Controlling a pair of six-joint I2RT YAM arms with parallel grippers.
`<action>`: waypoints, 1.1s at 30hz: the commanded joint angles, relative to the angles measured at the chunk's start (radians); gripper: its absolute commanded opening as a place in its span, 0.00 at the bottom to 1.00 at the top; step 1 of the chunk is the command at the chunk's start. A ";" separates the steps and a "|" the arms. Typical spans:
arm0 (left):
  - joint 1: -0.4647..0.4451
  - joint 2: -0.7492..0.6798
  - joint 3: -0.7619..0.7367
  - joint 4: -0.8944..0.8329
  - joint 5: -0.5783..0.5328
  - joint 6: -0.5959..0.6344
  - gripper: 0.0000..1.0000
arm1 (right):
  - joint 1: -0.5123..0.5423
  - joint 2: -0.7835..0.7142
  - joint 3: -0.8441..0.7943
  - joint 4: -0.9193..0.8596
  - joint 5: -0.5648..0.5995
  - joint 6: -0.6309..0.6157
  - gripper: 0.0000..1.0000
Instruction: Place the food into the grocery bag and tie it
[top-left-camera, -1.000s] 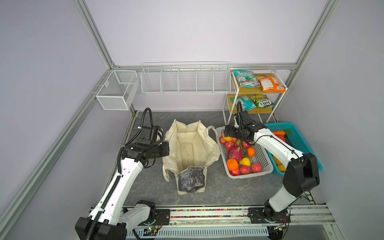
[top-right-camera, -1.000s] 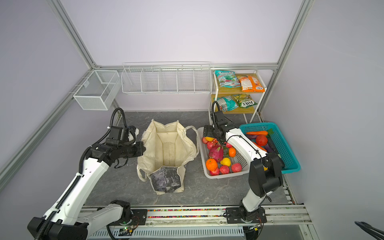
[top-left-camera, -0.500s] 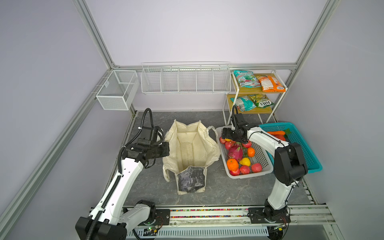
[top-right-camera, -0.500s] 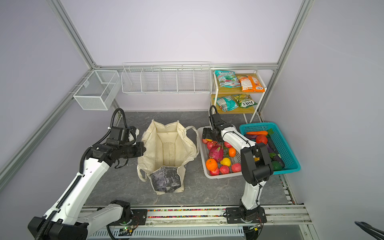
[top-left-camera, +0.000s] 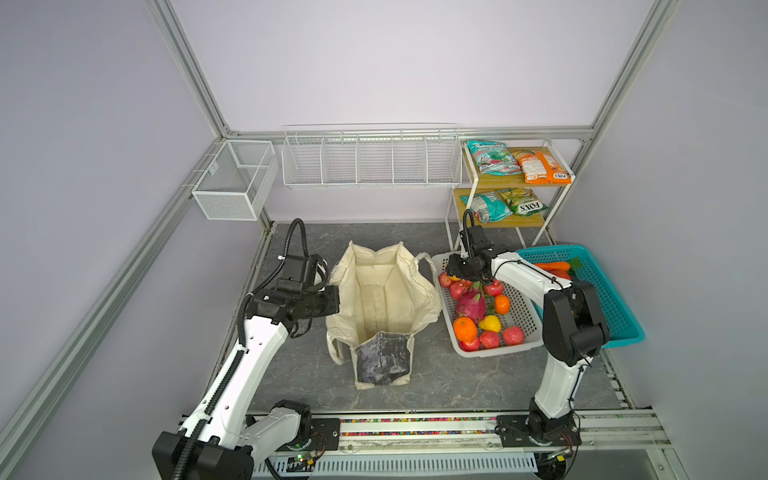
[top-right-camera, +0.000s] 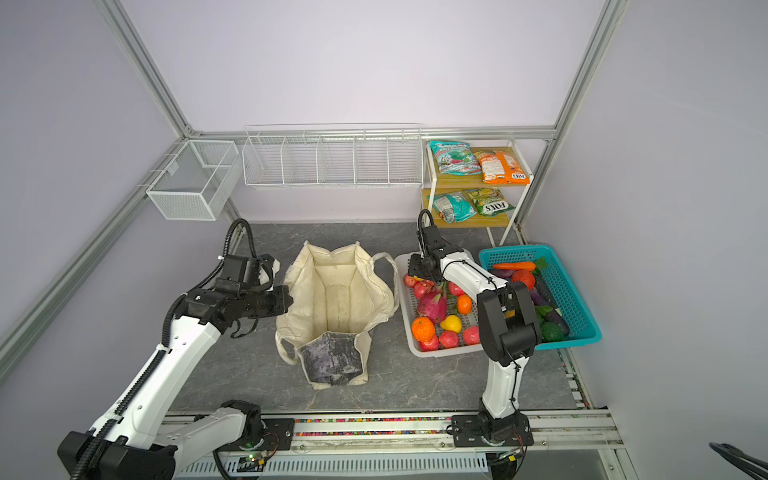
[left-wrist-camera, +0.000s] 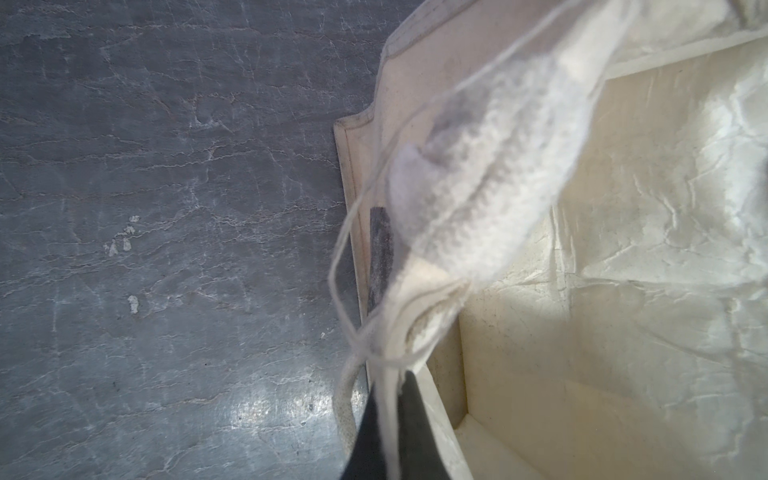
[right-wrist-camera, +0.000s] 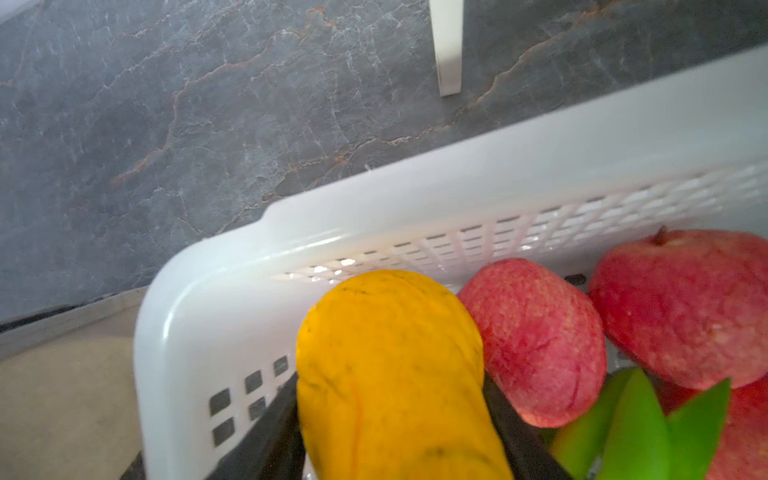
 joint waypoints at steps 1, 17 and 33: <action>-0.005 -0.010 -0.020 -0.012 0.026 0.010 0.00 | 0.000 0.029 0.010 0.008 -0.023 0.006 0.45; -0.005 -0.016 -0.034 -0.007 0.036 0.006 0.00 | 0.022 -0.169 0.019 -0.086 0.051 -0.037 0.36; -0.013 -0.010 -0.002 -0.018 0.043 0.003 0.00 | 0.273 -0.490 0.226 -0.265 0.054 -0.130 0.35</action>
